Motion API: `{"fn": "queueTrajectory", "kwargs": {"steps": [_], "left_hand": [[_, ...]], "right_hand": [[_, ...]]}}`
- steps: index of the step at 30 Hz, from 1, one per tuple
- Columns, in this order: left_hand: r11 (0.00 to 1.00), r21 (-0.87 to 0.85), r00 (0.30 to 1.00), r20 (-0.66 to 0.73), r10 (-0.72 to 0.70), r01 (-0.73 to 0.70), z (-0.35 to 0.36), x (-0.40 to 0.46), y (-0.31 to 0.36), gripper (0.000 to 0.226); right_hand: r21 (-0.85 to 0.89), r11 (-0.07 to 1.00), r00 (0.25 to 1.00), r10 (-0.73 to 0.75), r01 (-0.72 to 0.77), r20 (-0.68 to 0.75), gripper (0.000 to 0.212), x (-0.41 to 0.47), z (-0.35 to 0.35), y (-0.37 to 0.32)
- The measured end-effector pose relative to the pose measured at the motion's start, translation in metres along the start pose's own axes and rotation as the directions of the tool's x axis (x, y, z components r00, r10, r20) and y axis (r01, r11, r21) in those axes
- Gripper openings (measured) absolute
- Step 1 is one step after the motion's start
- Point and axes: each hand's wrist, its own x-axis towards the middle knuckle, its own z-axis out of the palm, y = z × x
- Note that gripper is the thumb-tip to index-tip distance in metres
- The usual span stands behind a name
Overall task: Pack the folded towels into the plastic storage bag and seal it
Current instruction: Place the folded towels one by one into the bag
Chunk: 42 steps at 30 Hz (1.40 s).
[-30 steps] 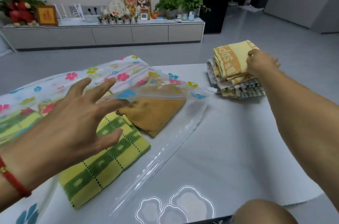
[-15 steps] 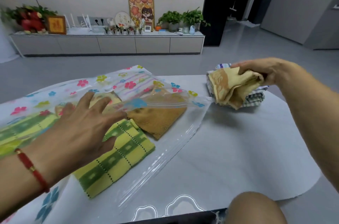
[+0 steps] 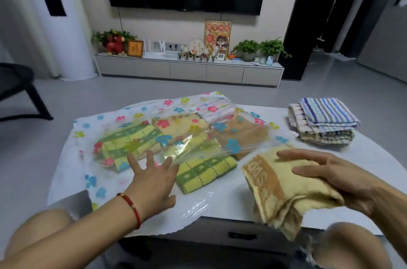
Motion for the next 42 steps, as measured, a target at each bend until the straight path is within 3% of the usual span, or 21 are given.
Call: {"fn": "queueTrajectory", "kwargs": {"steps": [4, 7, 10, 13, 14, 16, 18, 20, 23, 26, 28, 30, 32, 35, 37, 42], "left_hand": [[0.999, 0.034, 0.998, -0.057, 0.008, -0.007, -0.039, -0.006, -0.030, 0.102], [0.997, 0.077, 1.000, -0.023, -0.003, 0.004, -0.073, -0.007, -0.050, 0.116], [0.997, 0.076, 1.000, 0.031, 0.002, -0.004, -0.093, -0.011, -0.061, 0.126], [0.996, 0.091, 0.999, 0.051, 0.008, -0.013, -0.100, -0.016, -0.063, 0.130], [0.995, 0.098, 0.998, 0.056, 0.002, -0.008, -0.100, -0.017, -0.064, 0.129], [0.995, 0.095, 0.998, 0.055, -0.007, 0.002, -0.099, -0.017, -0.066, 0.126], [0.995, 0.097, 0.999, 0.048, 0.001, -0.005, -0.096, -0.016, -0.067, 0.127], [0.995, 0.103, 0.998, 0.056, 0.013, -0.018, -0.091, -0.017, -0.067, 0.130], [0.995, 0.097, 0.998, 0.054, 0.026, -0.031, -0.078, -0.020, -0.065, 0.130], [0.995, 0.084, 0.999, 0.024, 0.045, -0.047, -0.065, -0.024, -0.064, 0.129], [0.997, 0.061, 0.999, 0.013, 0.042, -0.043, -0.060, -0.026, -0.065, 0.133], [0.999, 0.009, 0.999, 0.005, 0.044, -0.044, -0.058, -0.025, -0.067, 0.137], [0.998, -0.026, 0.999, -0.003, 0.050, -0.050, -0.058, -0.025, -0.067, 0.137], [0.997, -0.031, 0.997, -0.013, 0.072, -0.072, -0.058, -0.023, -0.067, 0.132], [0.996, -0.014, 0.996, -0.033, 0.088, -0.088, -0.058, -0.023, -0.065, 0.124], [0.995, 0.006, 0.979, -0.178, 0.104, -0.104, -0.057, -0.008, -0.043, 0.100]], "right_hand": [[0.007, 0.999, 0.990, 0.031, -0.032, 0.138, 0.038, 0.022, 0.061, 0.007], [0.098, 0.995, 0.986, -0.017, 0.000, 0.165, 0.038, 0.049, 0.112, 0.001], [0.232, 0.970, 0.988, -0.100, 0.071, 0.115, 0.040, 0.086, 0.163, -0.018], [0.431, 0.893, 0.992, -0.121, 0.127, -0.042, 0.041, 0.125, 0.218, -0.027], [0.505, 0.857, 0.995, -0.088, 0.099, -0.046, 0.040, 0.136, 0.237, -0.020], [0.601, 0.791, 0.988, 0.018, -0.108, 0.154, 0.034, 0.150, 0.275, 0.006], [0.498, 0.818, 0.908, 0.067, -0.287, 0.413, 0.031, 0.155, 0.298, 0.033], [0.391, 0.864, 0.854, 0.082, -0.318, 0.514, 0.027, 0.161, 0.306, 0.050], [0.332, 0.879, 0.830, 0.116, -0.342, 0.546, 0.029, 0.162, 0.306, 0.066], [0.240, 0.924, 0.830, 0.127, -0.298, 0.543, 0.059, 0.155, 0.293, 0.076], [-0.043, 0.994, 0.888, 0.109, -0.100, 0.448, 0.067, 0.151, 0.274, 0.072], [-0.427, 0.893, 0.956, -0.010, 0.140, 0.293, 0.053, 0.148, 0.255, 0.065], [-0.722, 0.635, 0.961, -0.158, 0.276, 0.228, 0.045, 0.149, 0.248, 0.069], [-0.823, 0.407, 0.917, -0.221, 0.397, 0.333, 0.048, 0.150, 0.259, 0.084], [-0.825, 0.364, 0.901, -0.209, 0.433, 0.381, 0.048, 0.152, 0.264, 0.084], [-0.734, 0.513, 0.894, -0.299, 0.445, 0.332, 0.039, 0.132, 0.215, 0.061]]}}
